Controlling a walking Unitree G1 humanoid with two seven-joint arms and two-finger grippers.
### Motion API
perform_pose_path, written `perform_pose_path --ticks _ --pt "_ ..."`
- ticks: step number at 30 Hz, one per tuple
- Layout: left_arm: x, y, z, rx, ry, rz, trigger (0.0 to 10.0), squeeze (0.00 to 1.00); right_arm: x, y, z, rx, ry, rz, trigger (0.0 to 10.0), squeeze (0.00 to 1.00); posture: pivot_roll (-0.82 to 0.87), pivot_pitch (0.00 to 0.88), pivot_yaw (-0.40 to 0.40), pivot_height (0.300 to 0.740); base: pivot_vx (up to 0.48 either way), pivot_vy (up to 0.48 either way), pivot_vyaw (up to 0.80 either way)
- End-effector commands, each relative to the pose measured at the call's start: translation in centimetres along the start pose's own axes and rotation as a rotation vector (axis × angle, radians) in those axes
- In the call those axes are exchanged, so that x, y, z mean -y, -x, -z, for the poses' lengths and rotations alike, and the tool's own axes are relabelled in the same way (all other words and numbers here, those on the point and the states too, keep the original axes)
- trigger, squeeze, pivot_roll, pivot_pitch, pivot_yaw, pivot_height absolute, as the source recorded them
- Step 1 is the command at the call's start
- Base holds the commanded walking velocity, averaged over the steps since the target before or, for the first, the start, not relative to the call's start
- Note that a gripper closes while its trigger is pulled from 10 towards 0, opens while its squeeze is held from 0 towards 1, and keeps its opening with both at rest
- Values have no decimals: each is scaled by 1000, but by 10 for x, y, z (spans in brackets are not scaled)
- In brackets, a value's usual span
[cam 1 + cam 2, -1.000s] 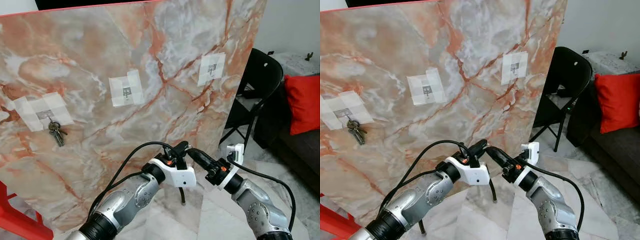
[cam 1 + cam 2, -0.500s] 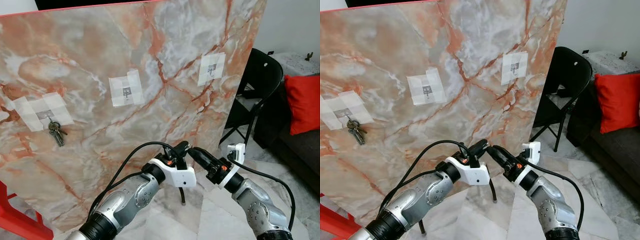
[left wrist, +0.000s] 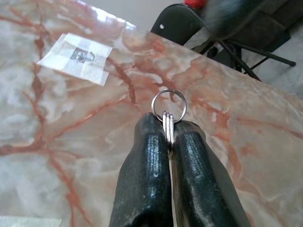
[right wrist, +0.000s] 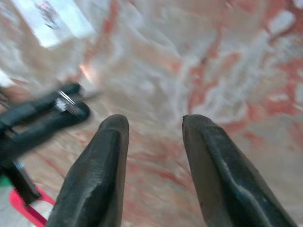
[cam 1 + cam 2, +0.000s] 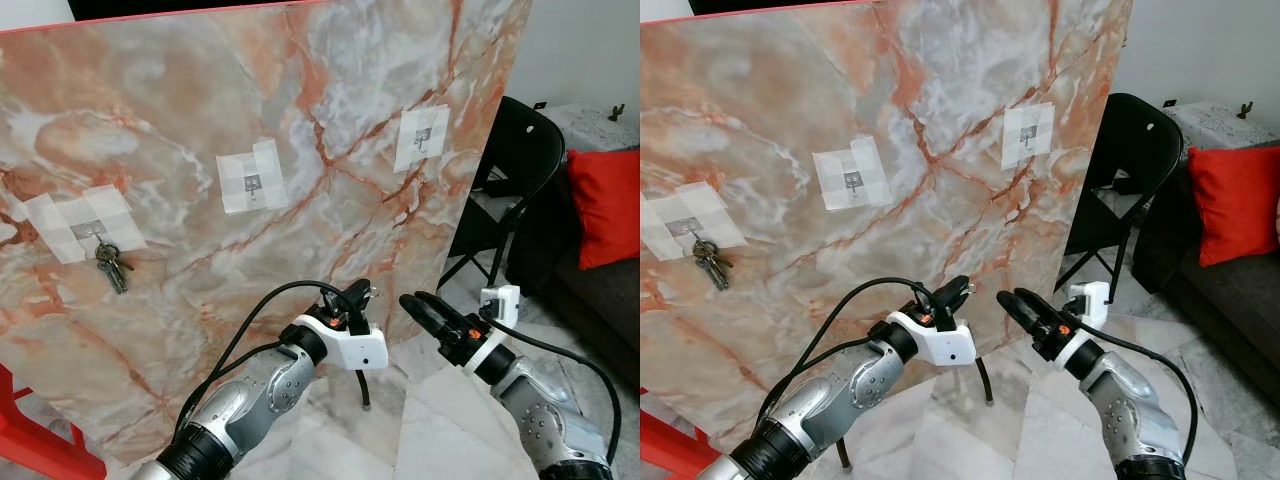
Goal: Hang keys on a hook
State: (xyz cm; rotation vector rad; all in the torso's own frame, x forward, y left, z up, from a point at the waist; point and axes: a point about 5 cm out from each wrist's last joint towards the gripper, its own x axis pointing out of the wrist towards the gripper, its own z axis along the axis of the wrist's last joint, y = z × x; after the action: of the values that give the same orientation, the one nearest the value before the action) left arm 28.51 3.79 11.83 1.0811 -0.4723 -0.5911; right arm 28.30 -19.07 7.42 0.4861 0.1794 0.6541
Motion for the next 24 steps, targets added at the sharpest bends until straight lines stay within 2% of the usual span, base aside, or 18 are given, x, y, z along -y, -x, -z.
perform_pose_path --ticks 1,3,5,6,8,9,12,14,15,16,19,22,23,24 --pt "-1 1 5 -45 37 -16 10000 0 6 5 4 -16 6 44 10000 0 70 0 -58 740 0 0 0" --pt "-2 1 8 -72 94 -17 10000 0 12 6 12 -50 4 95 10000 0 70 0 -58 740 0 0 0" --pt "-2 1 10 -119 202 -4 10000 0 21 9 23 -94 10 190 10000 0 72 0 -58 740 0 0 0" --pt "-2 1 11 -128 227 -4 10000 0 22 10 24 -99 11 205 10000 0 72 0 -58 740 0 0 0" --pt "-6 0 14 -183 354 -30 10000 0 36 16 34 -137 2 351 10000 0 72 0 -58 740 0 0 0" --pt "-11 -1 14 -209 419 -53 10000 0 42 22 43 -174 0 424 10000 0 73 0 -56 740 0 0 0" --pt "-21 -4 17 -253 511 -105 10000 0 50 33 56 -217 -24 536 10000 0 73 0 -56 740 0 0 0" --pt "-35 -7 22 -328 623 -187 10000 0 54 44 72 -281 -35 616 10000 0 83 0 -58 740 0 0 0" --pt "-44 -9 26 -386 726 -250 10000 0 55 53 84 -334 -40 673 10000 0 83 0 -58 740 0 0 0" --pt "-51 -10 31 -436 766 -295 10000 0 55 59 93 -368 -49 707 10000 0 88 0 -56 740 0 0 0" --pt "-56 -9 36 -485 801 -336 10000 0 54 61 99 -379 -68 726 10000 0 87 0 -56 740 0 0 0" --pt "-64 -6 44 -573 889 -403 10000 0 51 70 116 -451 -70 780 10000 0 83 0 -49 740 0 0 0" --pt "-70 -7 46 -627 866 -418 10000 0 48 73 126 -494 -60 797 10000 0 83 0 -47 740 0 0 0" --pt "-74 -7 46 -635 863 -434 10000 0 46 75 130 -505 -70 802 10000 0 83 0 -47 740 0 0 0"
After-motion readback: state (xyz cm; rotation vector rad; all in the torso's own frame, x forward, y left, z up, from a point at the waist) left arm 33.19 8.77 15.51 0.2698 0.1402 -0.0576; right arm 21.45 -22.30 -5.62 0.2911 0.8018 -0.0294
